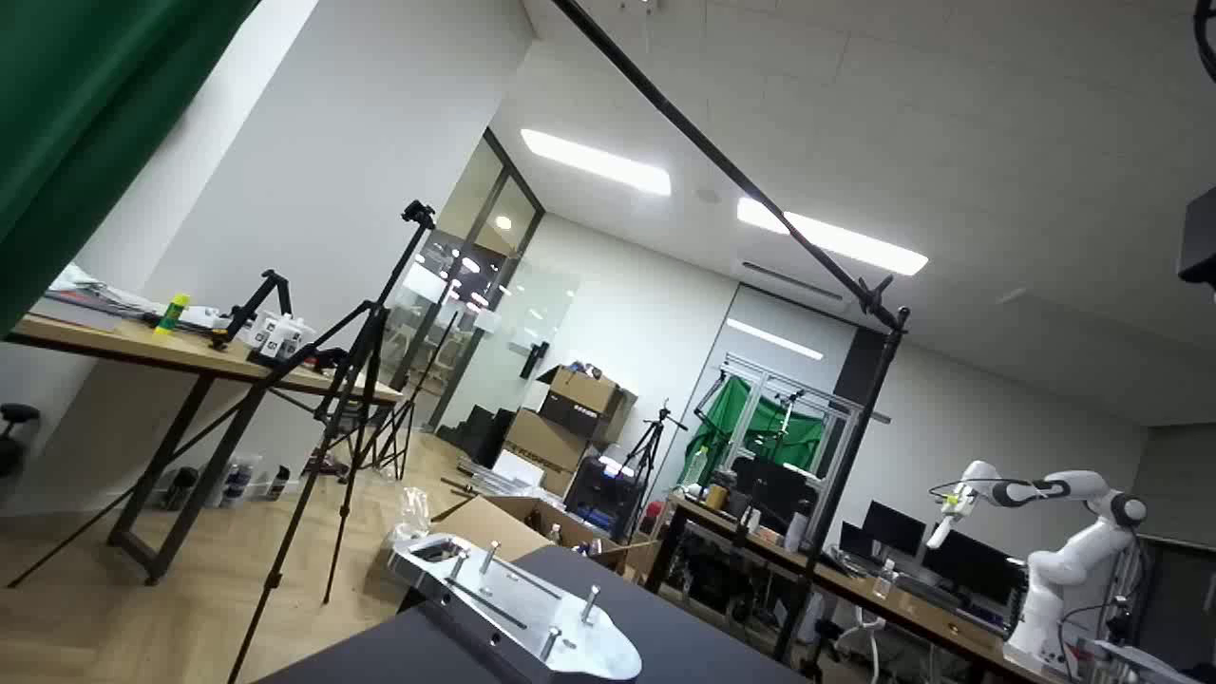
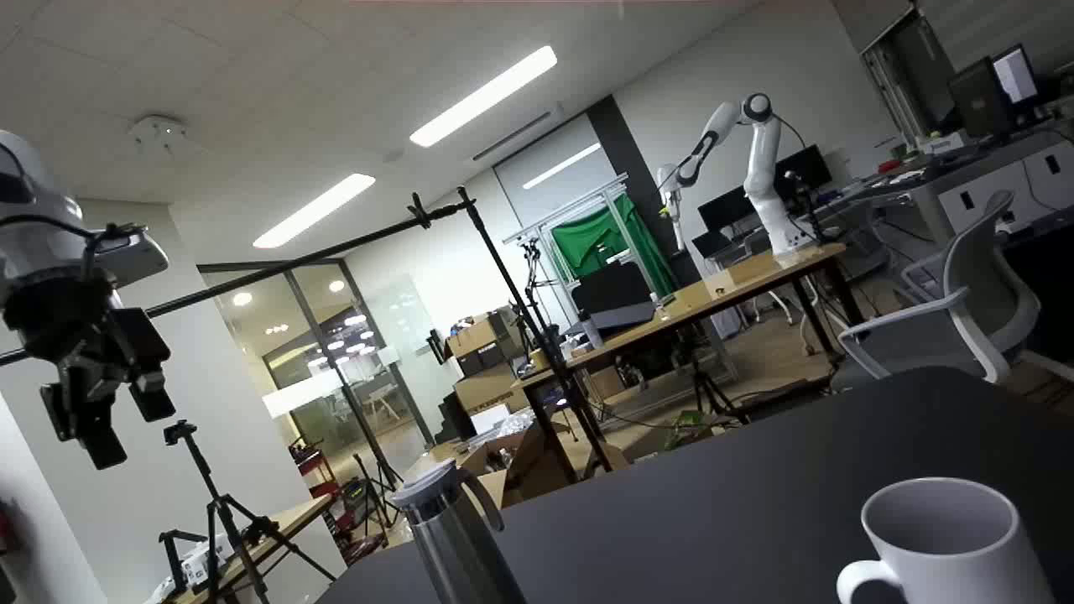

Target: Press the nozzle to open the drinking hole of the bottle

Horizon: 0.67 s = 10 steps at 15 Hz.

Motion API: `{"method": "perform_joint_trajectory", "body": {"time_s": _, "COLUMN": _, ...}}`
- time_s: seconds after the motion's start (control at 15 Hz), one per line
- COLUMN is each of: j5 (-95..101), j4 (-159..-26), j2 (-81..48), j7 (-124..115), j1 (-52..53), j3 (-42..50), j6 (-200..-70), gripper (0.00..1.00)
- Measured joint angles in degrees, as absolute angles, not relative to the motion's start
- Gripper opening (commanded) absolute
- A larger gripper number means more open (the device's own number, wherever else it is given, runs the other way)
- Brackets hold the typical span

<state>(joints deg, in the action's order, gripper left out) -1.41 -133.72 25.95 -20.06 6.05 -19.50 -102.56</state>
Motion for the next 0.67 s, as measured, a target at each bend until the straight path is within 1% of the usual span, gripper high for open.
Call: {"method": "perform_joint_trajectory", "body": {"time_s": 0.67, "j5": -1.01, "j4": -133.73, "j2": 25.86, "j7": -20.09, "j1": 6.22, "j3": -19.41, "j6": -102.84, "gripper": 1.00}}
